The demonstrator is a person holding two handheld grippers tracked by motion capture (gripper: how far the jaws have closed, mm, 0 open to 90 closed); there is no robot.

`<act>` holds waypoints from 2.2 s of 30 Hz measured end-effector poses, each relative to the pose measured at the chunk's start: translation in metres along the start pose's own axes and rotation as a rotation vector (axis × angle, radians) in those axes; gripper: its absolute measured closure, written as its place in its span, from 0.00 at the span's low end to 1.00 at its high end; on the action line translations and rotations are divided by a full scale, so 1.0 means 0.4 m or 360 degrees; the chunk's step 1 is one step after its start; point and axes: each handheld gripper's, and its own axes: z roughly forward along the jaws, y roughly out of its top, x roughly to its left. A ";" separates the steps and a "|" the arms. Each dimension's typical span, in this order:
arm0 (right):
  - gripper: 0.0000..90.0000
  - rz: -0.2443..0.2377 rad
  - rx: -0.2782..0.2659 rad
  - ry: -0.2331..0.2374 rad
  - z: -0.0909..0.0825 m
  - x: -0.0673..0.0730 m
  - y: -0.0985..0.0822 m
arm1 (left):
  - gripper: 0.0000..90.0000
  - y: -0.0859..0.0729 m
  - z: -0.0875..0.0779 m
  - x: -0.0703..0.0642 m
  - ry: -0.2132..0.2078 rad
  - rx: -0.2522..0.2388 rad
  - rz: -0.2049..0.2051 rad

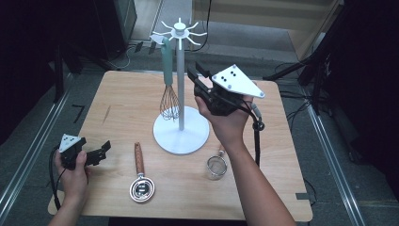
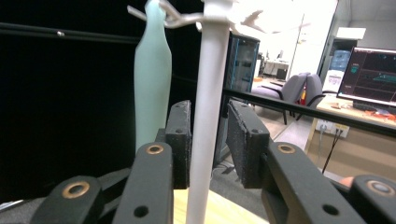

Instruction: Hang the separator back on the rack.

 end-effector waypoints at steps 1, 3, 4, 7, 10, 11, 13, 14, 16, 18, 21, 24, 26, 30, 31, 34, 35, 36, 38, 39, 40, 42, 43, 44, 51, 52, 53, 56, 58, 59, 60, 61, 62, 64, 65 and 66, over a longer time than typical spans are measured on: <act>0.79 0.0000 0.0007 -0.0003 0.000 -0.002 -0.006 | 0.00 0.000 0.000 0.000 -0.0001 0.0000 0.0001; 0.78 -0.0001 0.0024 -0.0013 -0.001 -0.007 -0.019 | 0.00 0.000 0.000 0.001 -0.0003 -0.0001 0.0001; 0.78 0.0011 0.0034 -0.0017 -0.002 -0.008 -0.024 | 0.00 0.000 0.000 0.000 -0.0002 0.0001 0.0001; 0.78 0.0018 0.0065 -0.0026 -0.003 -0.016 -0.047 | 0.00 0.000 0.000 0.001 -0.0004 0.0000 0.0000; 0.78 0.0034 0.0099 -0.0039 -0.005 -0.024 -0.069 | 0.00 0.000 0.000 0.000 -0.0001 0.0000 0.0001; 0.78 0.0036 0.0115 -0.0045 -0.007 -0.026 -0.079 | 0.00 0.000 0.000 0.000 0.0001 0.0003 0.0000; 0.78 0.0045 0.0140 -0.0058 -0.010 -0.031 -0.094 | 0.00 0.000 0.000 0.000 -0.0001 0.0002 0.0000; 0.78 0.0042 0.0152 -0.0065 -0.011 -0.034 -0.101 | 0.00 0.000 0.000 0.000 0.0000 0.0000 0.0000; 0.78 0.0053 0.0171 -0.0080 -0.015 -0.038 -0.114 | 0.00 0.000 0.000 0.000 0.0001 0.0003 0.0001; 0.78 0.0063 0.0185 -0.0093 -0.019 -0.046 -0.131 | 0.00 0.000 0.000 0.000 0.0001 0.0003 0.0001; 0.79 0.0077 0.0211 -0.0104 -0.027 -0.055 -0.153 | 0.00 0.000 0.000 0.000 0.0002 0.0003 0.0000; 0.80 0.0087 0.0240 -0.0116 -0.033 -0.063 -0.176 | 0.00 0.000 0.000 0.000 0.0004 0.0003 0.0002; 0.80 0.0097 0.0260 -0.0128 -0.038 -0.070 -0.191 | 0.00 0.000 0.000 0.000 0.0003 0.0002 0.0001; 0.81 0.0116 0.0293 -0.0151 -0.050 -0.084 -0.220 | 0.00 0.000 0.000 -0.001 0.0005 0.0002 0.0000; 0.81 0.0119 0.0299 -0.0161 -0.052 -0.087 -0.227 | 0.00 0.000 0.001 -0.001 0.0003 0.0002 0.0001; 0.81 0.0127 0.0327 -0.0171 -0.059 -0.094 -0.248 | 0.00 0.000 0.000 -0.001 0.0005 0.0002 0.0002; 0.81 0.0130 0.0337 -0.0175 -0.061 -0.096 -0.255 | 0.00 0.000 0.000 -0.001 0.0005 0.0002 0.0002; 0.81 0.0131 0.0345 -0.0183 -0.064 -0.098 -0.263 | 0.00 0.000 0.000 -0.001 0.0005 0.0002 0.0002; 0.81 0.0137 0.0360 -0.0190 -0.068 -0.102 -0.275 | 0.00 0.000 0.000 -0.001 0.0004 0.0000 0.0002; 0.81 0.0147 0.0369 -0.0194 -0.071 -0.105 -0.282 | 0.00 0.000 0.000 -0.001 0.0004 0.0003 0.0004; 0.82 0.0150 0.0376 -0.0208 -0.075 -0.108 -0.291 | 0.00 0.000 0.000 -0.001 0.0004 0.0001 0.0003; 0.82 0.0150 0.0390 -0.0222 -0.082 -0.112 -0.305 | 0.00 0.000 0.000 -0.001 0.0004 0.0002 0.0003; 0.82 0.0156 0.0398 -0.0229 -0.086 -0.115 -0.312 | 0.00 0.000 0.000 -0.001 0.0004 0.0002 0.0004; 0.82 0.0159 0.0409 -0.0232 -0.089 -0.116 -0.318 | 0.00 0.000 0.000 -0.001 0.0005 0.0001 0.0006; 0.82 0.0183 0.0489 -0.0257 -0.112 -0.130 -0.372 | 0.00 0.000 0.000 -0.001 0.0004 0.0003 0.0009; 0.82 0.0184 0.0505 -0.0268 -0.116 -0.130 -0.381 | 0.00 0.000 0.001 -0.001 0.0002 0.0002 0.0011; 0.82 0.0186 0.0517 -0.0267 -0.118 -0.131 -0.389 | 0.00 0.000 0.001 -0.002 0.0002 0.0002 0.0010; 0.83 0.0199 0.0545 -0.0279 -0.126 -0.134 -0.409 | 0.00 0.000 0.000 -0.002 0.0004 0.0003 0.0010; 0.83 0.0206 0.0557 -0.0282 -0.131 -0.136 -0.420 | 0.00 0.000 0.001 -0.002 0.0004 0.0003 0.0011; 0.84 0.0208 0.0564 -0.0284 -0.133 -0.136 -0.424 | 0.00 0.000 0.001 -0.002 0.0004 0.0001 0.0010; 0.84 0.0212 0.0573 -0.0286 -0.135 -0.137 -0.431 | 0.00 0.000 0.001 -0.002 0.0003 0.0003 0.0010; 0.85 0.0217 0.0580 -0.0285 -0.137 -0.138 -0.437 | 0.00 0.000 0.001 -0.001 0.0003 0.0002 0.0010; 0.86 0.0219 0.0593 -0.0288 -0.140 -0.139 -0.443 | 0.00 0.000 0.000 -0.001 0.0004 0.0003 0.0010; 0.88 0.0229 0.0605 -0.0294 -0.144 -0.142 -0.453 | 0.00 0.000 0.001 -0.001 0.0000 0.0005 0.0008; 0.90 0.0233 0.0613 -0.0296 -0.146 -0.143 -0.457 | 0.00 0.000 0.000 -0.002 -0.0001 0.0010 0.0008; 0.93 0.0235 0.0623 -0.0295 -0.148 -0.146 -0.464 | 0.00 0.000 0.000 -0.002 0.0001 0.0008 0.0011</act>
